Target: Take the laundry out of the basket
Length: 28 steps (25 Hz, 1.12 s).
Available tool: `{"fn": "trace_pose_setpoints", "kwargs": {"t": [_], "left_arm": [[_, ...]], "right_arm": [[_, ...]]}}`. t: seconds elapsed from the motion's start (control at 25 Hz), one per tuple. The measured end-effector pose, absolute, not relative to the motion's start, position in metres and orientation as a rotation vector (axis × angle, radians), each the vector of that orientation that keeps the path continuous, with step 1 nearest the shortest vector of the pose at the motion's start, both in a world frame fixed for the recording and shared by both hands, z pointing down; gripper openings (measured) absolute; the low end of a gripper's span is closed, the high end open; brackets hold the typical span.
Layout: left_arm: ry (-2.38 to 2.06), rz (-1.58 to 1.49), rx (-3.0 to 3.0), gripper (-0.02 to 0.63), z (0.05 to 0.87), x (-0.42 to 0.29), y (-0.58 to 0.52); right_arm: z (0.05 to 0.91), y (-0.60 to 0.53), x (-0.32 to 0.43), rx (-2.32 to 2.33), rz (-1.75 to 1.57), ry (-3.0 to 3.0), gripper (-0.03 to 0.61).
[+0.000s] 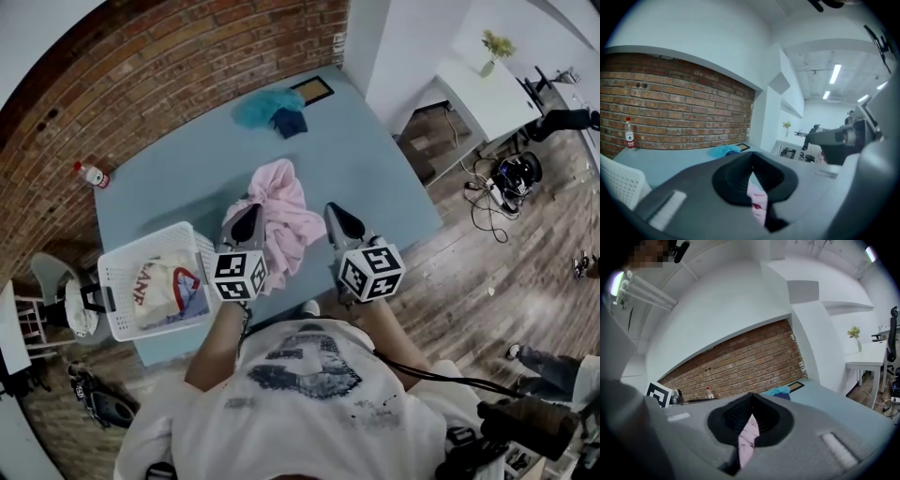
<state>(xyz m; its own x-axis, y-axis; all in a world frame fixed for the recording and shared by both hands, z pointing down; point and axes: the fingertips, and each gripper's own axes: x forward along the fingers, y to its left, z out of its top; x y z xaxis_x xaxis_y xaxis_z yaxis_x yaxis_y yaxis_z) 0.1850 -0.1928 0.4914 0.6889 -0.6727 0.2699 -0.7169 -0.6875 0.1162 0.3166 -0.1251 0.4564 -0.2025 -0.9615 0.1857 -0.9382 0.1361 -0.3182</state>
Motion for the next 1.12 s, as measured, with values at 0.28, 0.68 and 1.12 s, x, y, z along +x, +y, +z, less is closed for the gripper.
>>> {"fn": "trace_pose_setpoints", "kwargs": {"t": [0.28, 0.68, 1.12], "left_arm": [[-1.083, 0.3, 2.704, -0.008, 0.49, 0.186, -0.19], [-1.082, 0.293, 2.7, -0.008, 0.489, 0.186, -0.188], [-1.241, 0.248, 2.666, -0.008, 0.45, 0.108, -0.191]], "right_arm": [[0.456, -0.127, 0.313, -1.929, -0.574, 2.329, -0.002], [0.457, -0.126, 0.31, -1.926, -0.576, 2.34, -0.003], [0.441, -0.146, 0.248, -1.795, -0.551, 2.43, -0.002]]}}
